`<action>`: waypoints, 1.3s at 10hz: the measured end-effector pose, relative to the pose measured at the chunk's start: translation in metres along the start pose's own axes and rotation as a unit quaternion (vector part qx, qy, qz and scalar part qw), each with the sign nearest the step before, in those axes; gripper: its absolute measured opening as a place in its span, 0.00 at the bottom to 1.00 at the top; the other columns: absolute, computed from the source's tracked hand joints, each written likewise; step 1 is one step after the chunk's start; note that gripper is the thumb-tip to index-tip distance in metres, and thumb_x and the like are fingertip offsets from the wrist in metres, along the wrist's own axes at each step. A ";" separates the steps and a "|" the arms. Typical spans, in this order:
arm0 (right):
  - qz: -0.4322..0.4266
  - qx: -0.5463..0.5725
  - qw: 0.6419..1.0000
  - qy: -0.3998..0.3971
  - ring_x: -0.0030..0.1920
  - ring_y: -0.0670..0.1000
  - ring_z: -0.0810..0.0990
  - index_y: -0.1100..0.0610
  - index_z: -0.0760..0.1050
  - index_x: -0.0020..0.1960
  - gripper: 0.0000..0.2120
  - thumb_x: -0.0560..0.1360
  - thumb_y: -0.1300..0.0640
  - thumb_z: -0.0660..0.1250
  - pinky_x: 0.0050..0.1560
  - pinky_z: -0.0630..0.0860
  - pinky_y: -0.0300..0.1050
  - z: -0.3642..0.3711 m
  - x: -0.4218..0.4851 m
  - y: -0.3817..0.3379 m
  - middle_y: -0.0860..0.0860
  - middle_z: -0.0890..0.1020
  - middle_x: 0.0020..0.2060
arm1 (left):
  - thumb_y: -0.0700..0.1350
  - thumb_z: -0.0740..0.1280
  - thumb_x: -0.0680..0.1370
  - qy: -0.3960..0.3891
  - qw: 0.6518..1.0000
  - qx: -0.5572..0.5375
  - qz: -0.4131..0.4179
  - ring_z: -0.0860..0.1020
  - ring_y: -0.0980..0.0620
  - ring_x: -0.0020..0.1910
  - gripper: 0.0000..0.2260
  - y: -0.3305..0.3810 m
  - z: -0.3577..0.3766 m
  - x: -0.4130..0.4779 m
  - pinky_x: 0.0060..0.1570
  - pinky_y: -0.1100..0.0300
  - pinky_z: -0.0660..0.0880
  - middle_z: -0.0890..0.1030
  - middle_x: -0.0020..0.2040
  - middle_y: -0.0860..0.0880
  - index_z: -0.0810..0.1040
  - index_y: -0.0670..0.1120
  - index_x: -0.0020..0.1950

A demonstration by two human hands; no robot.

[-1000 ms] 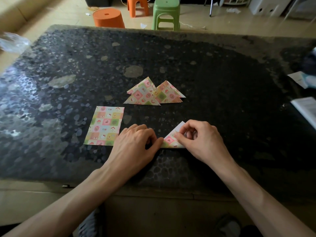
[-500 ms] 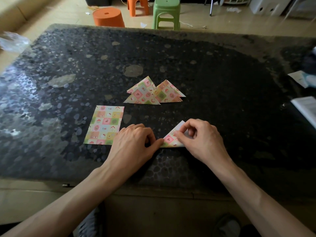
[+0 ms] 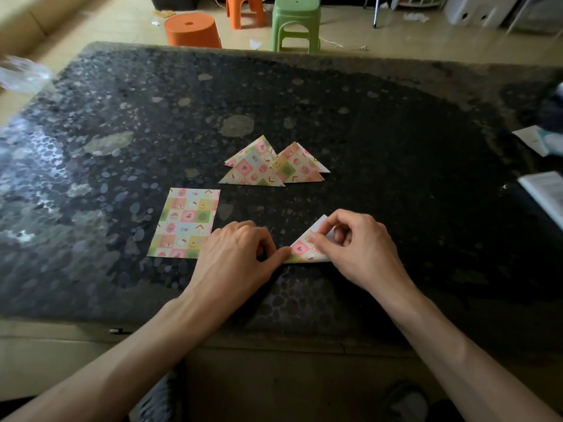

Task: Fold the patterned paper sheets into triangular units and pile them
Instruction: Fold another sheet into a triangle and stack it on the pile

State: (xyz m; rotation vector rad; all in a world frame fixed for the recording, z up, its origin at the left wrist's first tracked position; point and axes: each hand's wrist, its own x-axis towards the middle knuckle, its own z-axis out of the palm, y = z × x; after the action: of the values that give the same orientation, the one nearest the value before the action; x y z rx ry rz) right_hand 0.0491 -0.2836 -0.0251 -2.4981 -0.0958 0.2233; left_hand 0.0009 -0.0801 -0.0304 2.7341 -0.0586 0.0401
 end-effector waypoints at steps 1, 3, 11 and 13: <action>-0.004 -0.001 1.000 -0.002 0.37 0.44 0.77 0.46 0.79 0.45 0.09 0.75 0.43 0.75 0.36 0.69 0.39 0.000 0.000 0.001 0.44 0.78 0.36 | 0.68 0.65 0.75 -0.011 1.000 0.000 -0.005 0.74 0.60 0.41 0.17 0.000 -0.001 0.002 0.40 0.63 0.71 0.76 0.39 0.58 0.80 0.55 0.39; -0.002 -0.008 1.000 -0.009 0.38 0.44 0.77 0.46 0.79 0.47 0.09 0.76 0.43 0.74 0.36 0.69 0.38 0.001 0.000 0.000 0.43 0.78 0.39 | 0.58 0.74 0.75 -0.156 0.984 -0.078 -0.028 0.78 0.60 0.38 0.04 -0.011 -0.023 0.018 0.36 0.64 0.72 0.81 0.39 0.59 0.84 0.60 0.43; 0.005 -0.003 1.000 -0.011 0.39 0.45 0.77 0.46 0.79 0.47 0.07 0.76 0.45 0.75 0.37 0.70 0.40 0.000 0.001 -0.001 0.44 0.78 0.39 | 0.62 0.75 0.73 -0.106 0.989 -0.067 -0.081 0.77 0.60 0.33 0.09 -0.004 -0.019 0.011 0.30 0.66 0.66 0.79 0.34 0.58 0.83 0.59 0.39; 0.003 0.008 1.000 -0.013 0.38 0.45 0.77 0.46 0.80 0.47 0.07 0.76 0.45 0.75 0.37 0.70 0.40 0.000 0.001 0.000 0.45 0.79 0.38 | 0.60 0.76 0.72 -0.134 0.985 -0.075 -0.081 0.77 0.62 0.33 0.07 -0.006 -0.023 0.014 0.28 0.69 0.66 0.80 0.35 0.58 0.84 0.59 0.40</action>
State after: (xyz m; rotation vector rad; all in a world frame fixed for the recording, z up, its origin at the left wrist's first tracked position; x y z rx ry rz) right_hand 0.0505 -0.2833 -0.0249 -2.4801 -0.0981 0.2581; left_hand 0.0143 -0.0660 -0.0112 2.5675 0.0817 -0.3629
